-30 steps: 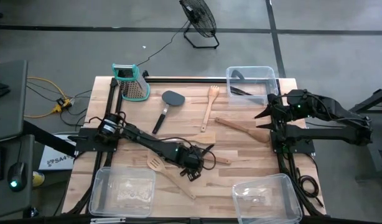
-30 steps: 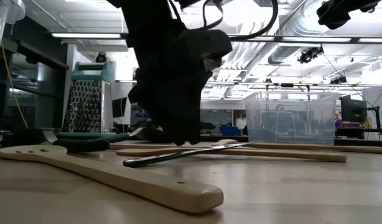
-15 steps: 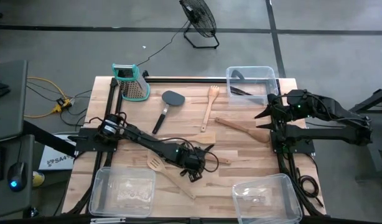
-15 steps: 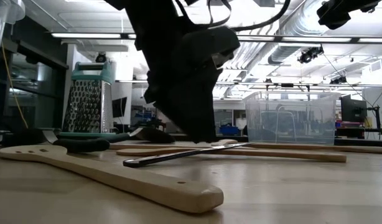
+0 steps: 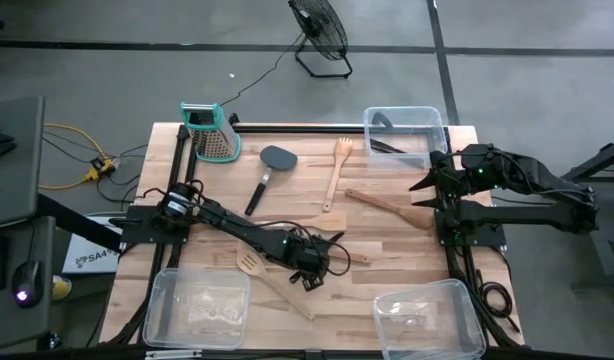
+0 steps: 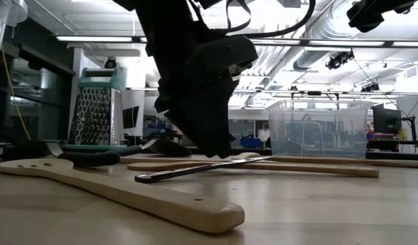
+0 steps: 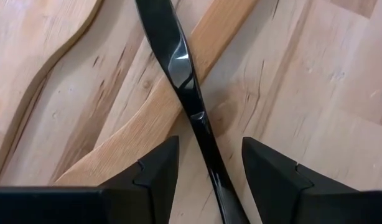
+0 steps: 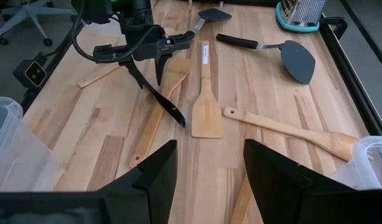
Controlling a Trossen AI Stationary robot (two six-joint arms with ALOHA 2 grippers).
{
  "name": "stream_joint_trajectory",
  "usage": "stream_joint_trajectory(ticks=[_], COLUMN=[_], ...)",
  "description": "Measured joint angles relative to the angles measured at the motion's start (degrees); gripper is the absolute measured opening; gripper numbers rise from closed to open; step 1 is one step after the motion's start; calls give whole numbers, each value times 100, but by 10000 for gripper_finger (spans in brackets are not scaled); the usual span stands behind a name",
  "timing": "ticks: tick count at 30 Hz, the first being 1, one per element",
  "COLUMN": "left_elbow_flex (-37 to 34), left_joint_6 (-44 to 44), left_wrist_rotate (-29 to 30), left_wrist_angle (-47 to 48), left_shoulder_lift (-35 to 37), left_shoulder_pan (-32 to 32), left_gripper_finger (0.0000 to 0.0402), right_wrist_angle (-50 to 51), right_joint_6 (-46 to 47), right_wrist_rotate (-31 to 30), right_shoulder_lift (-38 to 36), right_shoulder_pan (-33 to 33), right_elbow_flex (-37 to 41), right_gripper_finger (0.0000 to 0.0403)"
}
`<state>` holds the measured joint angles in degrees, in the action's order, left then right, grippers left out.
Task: Pick & Place Kitchen Items
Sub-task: Put the black knife into the transparent bin
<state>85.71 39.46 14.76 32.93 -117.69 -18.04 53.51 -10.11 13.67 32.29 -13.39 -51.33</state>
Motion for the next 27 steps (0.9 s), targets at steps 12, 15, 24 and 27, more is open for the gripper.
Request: stream_joint_trajectory(ticks=[12, 15, 24, 27], left_elbow_flex=[0, 0, 3, 22], left_joint_6=[133, 133, 277, 353], left_wrist_rotate=[-2, -2, -129, -130], left_wrist_angle=[26, 25, -56, 25], left_shoulder_lift=[0, 0, -240, -300], left_shoulder_pan=[-7, -48, -35, -38], left_gripper_finger=[173, 173, 173, 173], right_wrist_angle=[-4, -4, -4, -4], right_joint_6=[-2, -2, -2, -2], right_wrist_rotate=[0, -2, 0, 0], right_shoulder_lift=[0, 0, 2, 2], right_shoulder_pan=[0, 0, 2, 1], right_elbow_flex=[0, 0, 0, 0], right_gripper_finger=[176, 176, 176, 176])
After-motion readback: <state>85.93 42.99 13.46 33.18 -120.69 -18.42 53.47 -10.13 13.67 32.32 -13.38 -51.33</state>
